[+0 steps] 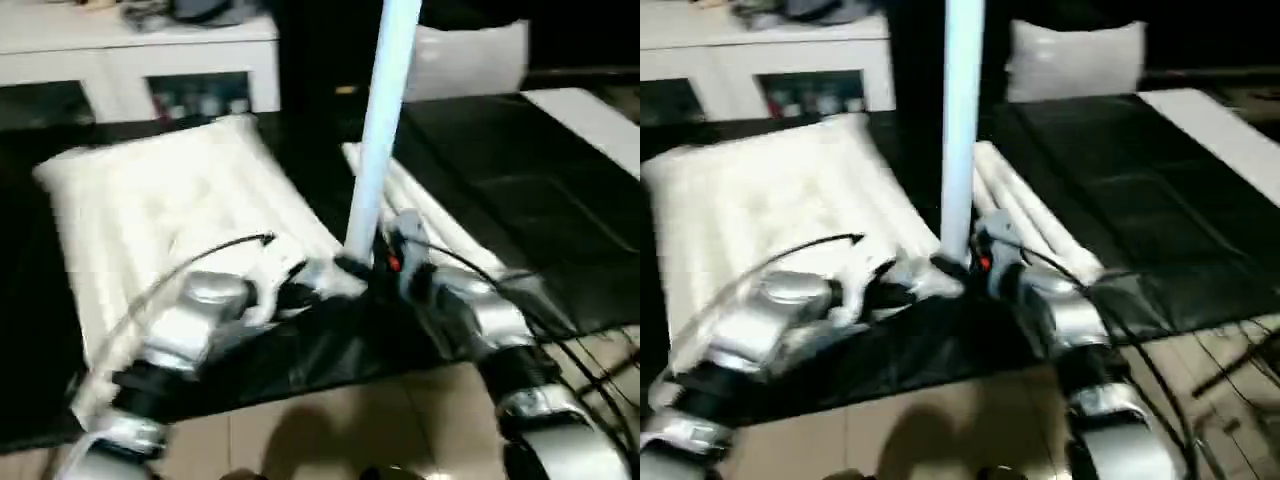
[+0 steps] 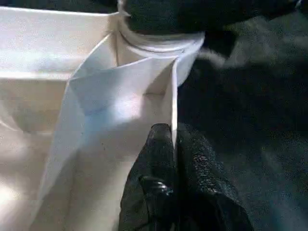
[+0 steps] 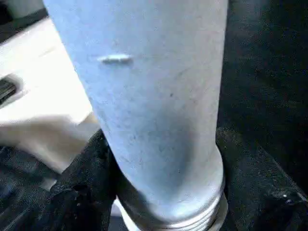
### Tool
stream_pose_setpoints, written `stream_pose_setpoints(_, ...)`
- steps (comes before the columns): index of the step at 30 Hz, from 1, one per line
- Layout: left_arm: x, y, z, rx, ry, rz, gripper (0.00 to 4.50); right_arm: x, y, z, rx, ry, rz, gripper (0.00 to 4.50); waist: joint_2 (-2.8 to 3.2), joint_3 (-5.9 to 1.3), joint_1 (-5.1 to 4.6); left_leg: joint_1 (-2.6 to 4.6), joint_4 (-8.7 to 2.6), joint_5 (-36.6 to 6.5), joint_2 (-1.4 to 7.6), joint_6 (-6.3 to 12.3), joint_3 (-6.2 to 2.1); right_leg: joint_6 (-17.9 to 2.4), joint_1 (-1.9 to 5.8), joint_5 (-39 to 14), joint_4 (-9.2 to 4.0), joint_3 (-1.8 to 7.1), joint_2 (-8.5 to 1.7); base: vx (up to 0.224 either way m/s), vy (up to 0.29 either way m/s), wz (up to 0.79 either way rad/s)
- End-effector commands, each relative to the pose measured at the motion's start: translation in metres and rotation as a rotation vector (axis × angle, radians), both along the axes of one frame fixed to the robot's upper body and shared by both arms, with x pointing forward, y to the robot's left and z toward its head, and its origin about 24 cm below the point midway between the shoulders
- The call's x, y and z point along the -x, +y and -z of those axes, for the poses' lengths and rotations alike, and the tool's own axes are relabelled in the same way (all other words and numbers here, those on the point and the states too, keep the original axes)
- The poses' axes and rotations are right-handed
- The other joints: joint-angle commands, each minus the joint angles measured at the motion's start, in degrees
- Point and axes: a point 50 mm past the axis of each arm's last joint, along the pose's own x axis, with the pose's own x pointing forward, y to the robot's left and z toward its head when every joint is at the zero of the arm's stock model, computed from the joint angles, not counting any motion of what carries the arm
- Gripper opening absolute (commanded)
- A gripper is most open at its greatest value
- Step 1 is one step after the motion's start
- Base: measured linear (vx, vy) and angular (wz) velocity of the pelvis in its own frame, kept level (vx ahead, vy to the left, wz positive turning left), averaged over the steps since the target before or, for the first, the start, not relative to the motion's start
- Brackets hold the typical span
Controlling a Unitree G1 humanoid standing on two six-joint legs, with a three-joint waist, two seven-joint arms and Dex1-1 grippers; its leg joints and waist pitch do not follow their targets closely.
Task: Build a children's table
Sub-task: Rotate leg to tighten
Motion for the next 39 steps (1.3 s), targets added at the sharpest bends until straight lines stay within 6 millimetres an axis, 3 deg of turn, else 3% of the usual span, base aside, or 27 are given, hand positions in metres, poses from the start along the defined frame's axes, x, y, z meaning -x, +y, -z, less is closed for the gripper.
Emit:
stream_pose_setpoints(1, -0.004, -0.022, -0.006, 0.091, -0.032, -0.078, 0.00, 0.002, 0.018, 0.012, 0.015, 0.070, 0.033, 2.65, 0.33, -2.27, -0.48, 2.42, -4.35, -33.5, 2.98, -1.48, -2.32, -1.1, 1.02, -39.8, -6.98, 0.61, -4.02, 0.000, 0.000, 0.00)
stream_pose_setpoints(2, -0.005, -0.027, -0.008, 0.095, -0.049, -0.097, 0.00, 0.002, 0.020, 0.012, 0.041, 0.050, 0.031, 2.65, 0.22, -2.23, -0.83, 2.41, -4.52, -34.6, 3.13, -1.47, -2.56, -1.0, 1.36, -38.9, -7.03, 0.16, -3.98, 0.000, 0.000, 0.00)
stream_pose_setpoints(3, -0.006, -0.031, -0.010, 0.094, -0.067, -0.092, 0.00, 0.002, 0.021, 0.012, 0.053, 0.031, 0.017, 3.21, 0.17, -2.31, -1.14, 1.37, -5.14, -36.0, 3.53, -1.60, -3.06, -0.3, 2.51, -37.0, -6.24, 0.09, -3.96, 0.000, 0.000, 0.00)
stream_pose_setpoints(4, -0.006, -0.033, -0.011, 0.093, -0.078, -0.080, 0.00, 0.003, 0.021, 0.012, 0.052, 0.024, 0.013, 3.35, 0.39, -2.40, -0.82, 1.43, -5.40, -36.7, 3.69, -1.43, -3.00, -0.3, 2.50, -36.4, -5.99, 0.51, -3.99, 0.000, 0.000, 0.00)
stream_pose_setpoints(5, -0.005, -0.033, -0.012, 0.087, -0.081, -0.077, 0.00, 0.002, 0.021, 0.011, 0.039, 0.024, 0.022, 3.35, 0.28, -2.38, -0.79, 2.10, -5.24, -36.8, 3.36, -1.28, -2.67, -1.1, 1.68, -36.4, -6.19, 1.06, -4.30, 0.000, 0.000, 0.00)
stream_pose_setpoints(6, -0.004, -0.032, -0.012, 0.064, -0.086, -0.068, 0.00, 0.002, 0.018, 0.009, 0.018, 0.010, 0.023, 3.35, 0.08, -2.28, -0.84, 1.98, -4.76, -34.9, 2.71, -1.04, -2.54, -1.2, 1.52, -38.6, -6.72, 1.03, -4.84, 0.000, 0.000, 0.00)
stream_pose_setpoints(8, -0.004, -0.031, -0.012, 0.058, -0.087, -0.066, 0.00, 0.002, 0.018, 0.008, 0.015, 0.004, 0.019, 3.70, 0.10, -2.36, -0.59, 1.57, -4.50, -31.5, 2.52, -0.38, -2.42, -0.9, 1.62, -39.8, -7.00, 1.22, -5.24, 0.000, 0.000, 0.00)
stream_pose_setpoints(9, -0.004, -0.029, -0.011, 0.040, -0.092, -0.055, 0.00, 0.003, 0.015, 0.007, 0.016, -0.012, 0.009, 3.78, 0.42, -2.39, -0.47, 1.47, -4.64, -30.7, 2.62, -0.25, -2.39, -1.3, 1.55, -38.7, -6.93, 1.42, -5.10, 0.000, 0.000, 0.00)
stream_pose_setpoints(11, -0.002, -0.025, -0.010, 0.016, -0.096, -0.039, 0.00, 0.003, 0.011, 0.005, 0.015, -0.035, -0.004, 3.83, 0.30, -2.56, -0.27, 1.19, -4.82, -29.9, 2.80, 0.01, -2.41, -1.8, 1.73, -36.9, -6.54, 1.67, -5.04, 0.000, 0.000, 0.00)
stream_pose_setpoints(14, -0.001, -0.017, -0.007, -0.019, -0.100, -0.006, 0.00, 0.005, -0.003, -0.002, 0.018, -0.097, -0.049, 4.22, 0.60, -3.03, 0.59, 0.58, -5.27, -26.4, 3.22, 0.86, -2.24, -4.6, 2.02, -29.5, -5.33, 2.62, -4.86, 0.000, 0.000, 0.00)
stream_pose_setpoints(16, 0.000, -0.011, -0.005, -0.041, -0.105, 0.044, 0.00, 0.007, -0.015, -0.008, 0.025, -0.144, -0.098, 4.28, 0.27, -3.02, 1.28, 0.46, -5.11, -23.3, 3.21, 2.04, -1.62, -6.7, 1.79, -26.6, -4.93, 3.24, -4.84, 0.000, 0.000, 0.00)
stream_pose_setpoints(18, 0.001, -0.007, -0.003, -0.054, -0.100, 0.083, 0.00, 0.009, -0.023, -0.013, 0.030, -0.162, -0.134, 4.44, 0.15, -3.14, 1.93, 0.39, -4.99, -21.5, 3.14, 2.77, -1.36, -6.8, 2.06, -26.7, -4.66, 3.48, -4.82, 0.000, 0.000, 0.00)
stream_pose_setpoints(23, 0.005, 0.005, 0.001, -0.105, -0.091, 0.227, 0.00, 0.015, -0.042, -0.025, 0.082, -0.188, -0.288, 4.44, 0.07, -3.46, 3.19, 0.10, -4.67, -16.1, 3.19, 3.99, -1.06, -8.1, 2.21, -22.7, -3.65, 3.98, -4.54, 0.000, 0.000, 0.00)
stream_pose_setpoints(26, 0.008, 0.011, 0.002, -0.122, -0.081, 0.316, 0.00, 0.018, -0.051, -0.028, 0.137, -0.190, -0.377, 4.44, 0.13, -4.05, 3.98, -0.21, -4.29, -10.3, 3.28, 5.14, -0.89, -10.3, 2.58, -15.6, -2.49, 4.18, -4.33, 0.000, 0.000, 0.00)
stream_pose_setpoints(28, 0.009, 0.014, 0.001, -0.123, -0.083, 0.365, 0.00, 0.020, -0.055, -0.030, 0.153, -0.188, -0.430, 4.44, -0.08, -4.07, 4.41, -0.41, -3.96, -8.2, 3.08, 6.38, -0.63, -11.7, 2.54, -12.4, -2.02, 4.15, -4.16, 0.000, 0.000, 0.00)
stream_pose_setpoints(29, 0.011, 0.016, 0.000, -0.122, -0.085, 0.400, 0.00, 0.021, -0.058, -0.031, 0.157, -0.187, -0.458, 4.44, -0.12, -3.99, 4.57, -0.54, -4.02, -8.4, 3.16, 6.48, -0.66, -11.8, 2.61, -13.0, -1.95, 4.18, -4.18, 0.000, 0.000, 0.00)
stream_pose_setpoints(32, 0.014, 0.020, -0.001, -0.129, -0.085, 0.496, 0.00, 0.020, -0.062, -0.035, 0.173, -0.197, -0.491, 4.44, 0.09, -3.92, 5.07, 0.03, -4.07, -10.1, 3.40, 5.77, -0.47, -11.4, 2.18, -16.0, -2.11, 4.41, -4.17, 0.000, 0.000, 0.00)
stream_pose_setpoints(34, 0.017, 0.023, -0.001, -0.136, -0.082, 0.554, 0.00, 0.022, -0.062, -0.037, 0.161, -0.192, -0.539, 4.44, -0.14, -3.84, 5.10, 0.12, -4.20, -10.6, 3.43, 5.32, -0.42, -11.3, 2.19, -16.9, -2.07, 4.46, -4.06, 0.000, 0.000, 0.00)
stream_pose_setpoints(39, 0.021, 0.025, -0.001, -0.163, -0.069, 0.636, 0.00, 0.030, -0.057, -0.040, 0.121, -0.177, -0.656, 3.87, -0.39, -3.63, 5.61, 0.34, -4.45, -12.7, 3.65, 4.43, -0.34, -10.1, 2.06, -20.9, -2.43, 4.63, -4.18, 0.000, 0.000, 0.00)
